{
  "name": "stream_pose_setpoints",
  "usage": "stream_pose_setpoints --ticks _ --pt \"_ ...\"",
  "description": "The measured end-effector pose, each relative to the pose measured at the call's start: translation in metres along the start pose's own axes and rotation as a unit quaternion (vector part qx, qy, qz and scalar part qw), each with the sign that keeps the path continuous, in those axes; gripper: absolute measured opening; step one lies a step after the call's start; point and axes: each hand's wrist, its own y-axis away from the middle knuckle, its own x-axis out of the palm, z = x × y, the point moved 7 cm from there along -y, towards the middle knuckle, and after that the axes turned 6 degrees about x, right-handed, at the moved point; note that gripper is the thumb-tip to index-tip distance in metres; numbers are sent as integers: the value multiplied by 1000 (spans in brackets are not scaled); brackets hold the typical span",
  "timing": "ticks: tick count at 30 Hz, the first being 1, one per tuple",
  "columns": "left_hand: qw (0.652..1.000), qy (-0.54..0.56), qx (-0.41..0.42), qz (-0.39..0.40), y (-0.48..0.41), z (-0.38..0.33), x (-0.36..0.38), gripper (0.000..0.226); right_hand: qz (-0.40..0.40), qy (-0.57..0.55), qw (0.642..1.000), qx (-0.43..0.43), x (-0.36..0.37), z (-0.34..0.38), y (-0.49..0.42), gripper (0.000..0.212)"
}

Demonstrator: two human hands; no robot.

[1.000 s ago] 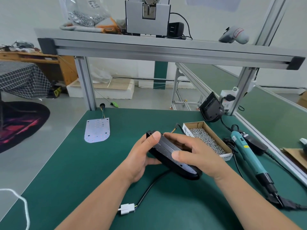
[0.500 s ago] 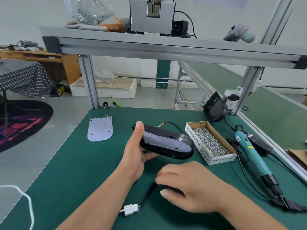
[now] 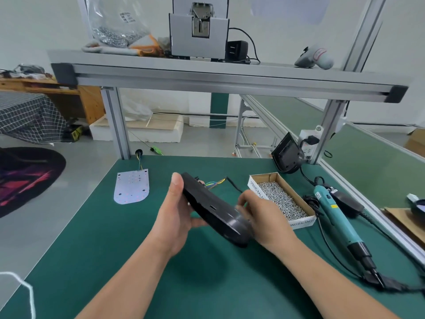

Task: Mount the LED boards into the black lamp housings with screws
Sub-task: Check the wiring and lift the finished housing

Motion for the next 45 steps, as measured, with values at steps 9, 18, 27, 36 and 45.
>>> stream_pose_setpoints --ticks 9,18,27,36,45 --pt "985 -163 -40 37 9 23 12 98 73 -394 915 53 -11 -8 3 39" --pt "958 -275 58 50 9 14 23 57 273 -322 906 -24 -9 25 23 52" --pt "959 -263 96 45 11 19 19 53 238 -421 873 61 -14 5 17 40" --pt "984 -146 90 -39 5 18 2 56 104 -486 860 119 -37 -21 9 33" --pt "975 -214 58 -14 2 27 2 45 -71 -615 765 179 -124 -87 17 32"
